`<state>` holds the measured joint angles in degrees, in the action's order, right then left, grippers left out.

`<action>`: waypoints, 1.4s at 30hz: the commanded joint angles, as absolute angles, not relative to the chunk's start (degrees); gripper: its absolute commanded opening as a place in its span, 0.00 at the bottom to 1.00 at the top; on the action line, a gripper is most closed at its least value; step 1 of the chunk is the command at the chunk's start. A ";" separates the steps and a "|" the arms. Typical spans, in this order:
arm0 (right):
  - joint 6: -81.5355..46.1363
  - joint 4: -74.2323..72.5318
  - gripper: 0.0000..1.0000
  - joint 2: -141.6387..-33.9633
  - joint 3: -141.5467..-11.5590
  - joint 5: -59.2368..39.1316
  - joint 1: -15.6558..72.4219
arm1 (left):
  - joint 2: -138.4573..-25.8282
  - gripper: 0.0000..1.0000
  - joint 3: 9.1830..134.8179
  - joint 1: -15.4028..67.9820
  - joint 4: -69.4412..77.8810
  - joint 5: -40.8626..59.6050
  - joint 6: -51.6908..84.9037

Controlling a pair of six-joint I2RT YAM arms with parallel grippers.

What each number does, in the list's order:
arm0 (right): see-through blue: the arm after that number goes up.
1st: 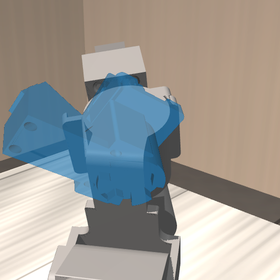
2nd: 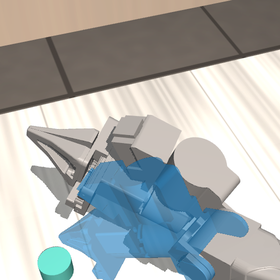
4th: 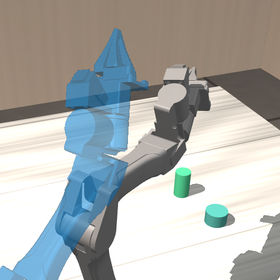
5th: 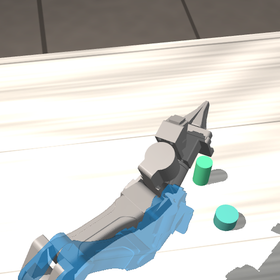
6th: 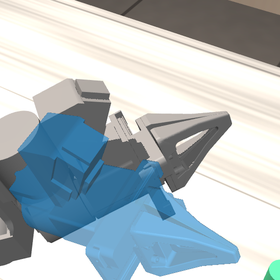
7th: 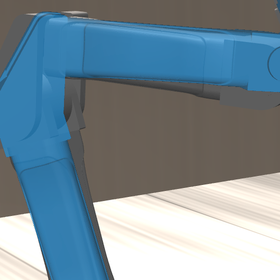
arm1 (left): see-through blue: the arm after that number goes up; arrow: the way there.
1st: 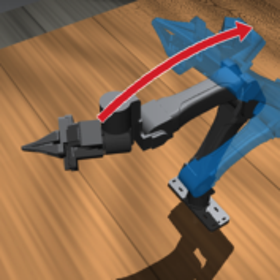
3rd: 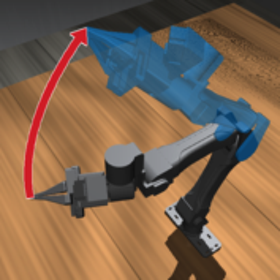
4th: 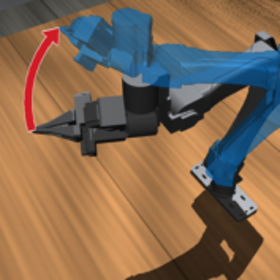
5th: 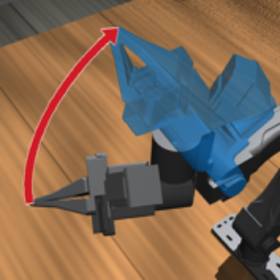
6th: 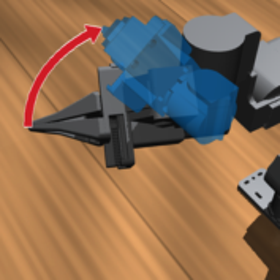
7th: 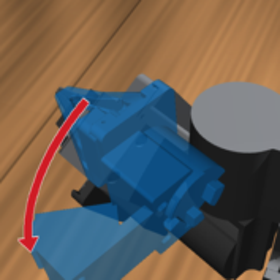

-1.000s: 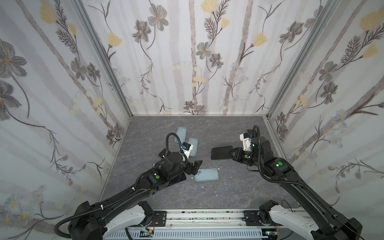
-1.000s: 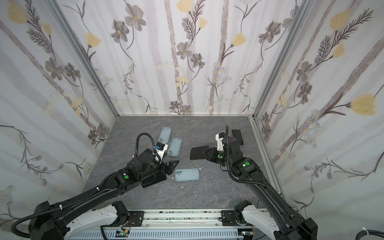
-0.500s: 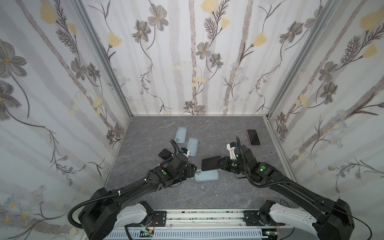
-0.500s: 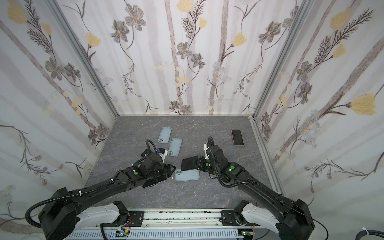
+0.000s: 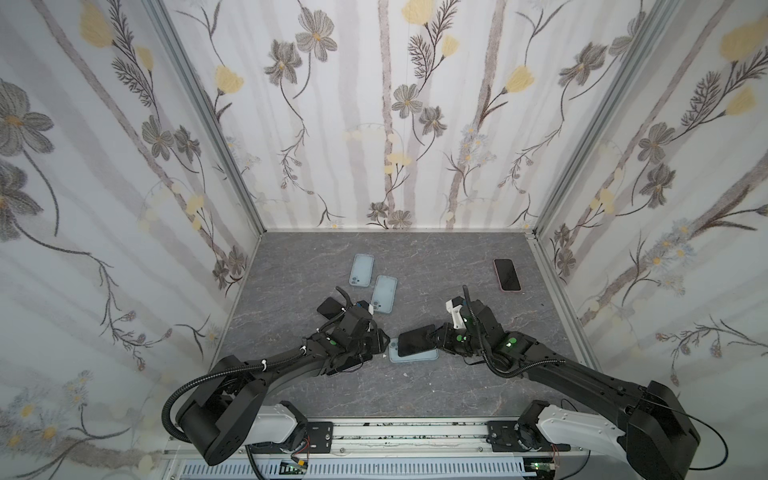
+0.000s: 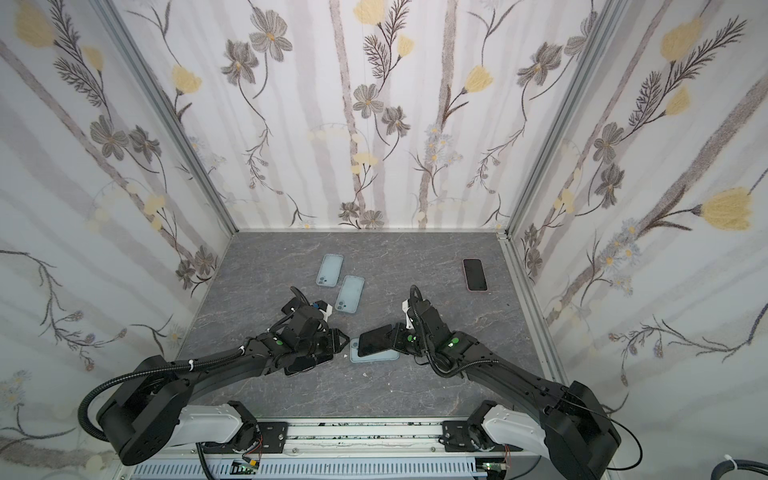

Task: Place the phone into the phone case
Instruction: 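Lower the black phone into the pale blue case with both grippers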

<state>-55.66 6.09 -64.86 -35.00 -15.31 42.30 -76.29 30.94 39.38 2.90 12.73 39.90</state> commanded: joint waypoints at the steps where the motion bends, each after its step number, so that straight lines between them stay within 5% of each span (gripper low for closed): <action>1: -56.69 0.43 0.00 -65.42 -34.59 -16.94 42.28 | -77.98 0.39 30.94 38.96 6.45 15.49 41.90; 42: -58.18 -15.66 0.00 -71.66 -20.43 -24.92 37.27 | -88.92 0.32 28.12 38.95 21.84 28.12 48.60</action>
<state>-58.02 -17.17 -70.37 -20.99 -25.12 37.17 -88.44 27.77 38.70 19.59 25.45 47.88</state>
